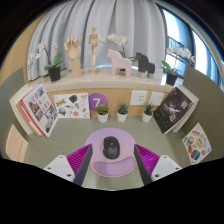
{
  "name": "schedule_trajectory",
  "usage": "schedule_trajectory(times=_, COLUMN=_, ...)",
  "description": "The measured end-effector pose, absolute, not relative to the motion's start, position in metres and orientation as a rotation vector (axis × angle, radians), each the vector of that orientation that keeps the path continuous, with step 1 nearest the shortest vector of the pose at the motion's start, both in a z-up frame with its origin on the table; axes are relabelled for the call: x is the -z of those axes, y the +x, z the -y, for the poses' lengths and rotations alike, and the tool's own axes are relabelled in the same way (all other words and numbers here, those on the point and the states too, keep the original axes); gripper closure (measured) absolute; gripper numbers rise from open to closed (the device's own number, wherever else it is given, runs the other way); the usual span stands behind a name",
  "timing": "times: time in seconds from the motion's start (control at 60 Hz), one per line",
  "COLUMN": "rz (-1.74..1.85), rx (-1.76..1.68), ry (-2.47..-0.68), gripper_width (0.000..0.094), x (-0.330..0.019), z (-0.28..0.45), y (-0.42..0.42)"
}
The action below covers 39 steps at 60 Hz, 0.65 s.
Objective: Arrange mouse
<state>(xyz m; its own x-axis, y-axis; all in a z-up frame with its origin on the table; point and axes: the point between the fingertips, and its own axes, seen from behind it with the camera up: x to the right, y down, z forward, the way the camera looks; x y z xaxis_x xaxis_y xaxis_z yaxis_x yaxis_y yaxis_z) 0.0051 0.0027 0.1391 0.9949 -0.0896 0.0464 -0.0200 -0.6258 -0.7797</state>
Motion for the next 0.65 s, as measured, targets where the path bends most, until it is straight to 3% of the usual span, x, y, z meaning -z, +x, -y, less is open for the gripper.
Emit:
schedule_trajectory(times=0.25, rz=-0.112, rx=0.144, ry=-2.165, gripper_width=0.0106, x=-0.215, z=0.069, y=0.003)
schedule_trajectory(times=0.467, rz=-0.129, rx=0.161, ry=-2.145, gripper_width=0.0104, x=-0.232, z=0.104, y=-0.006)
schedule_trajectory(times=0.65, rz=-0.152, rx=0.184, ry=-2.168, gripper_width=0.0108, x=-0.223, z=0.121, y=-0.004)
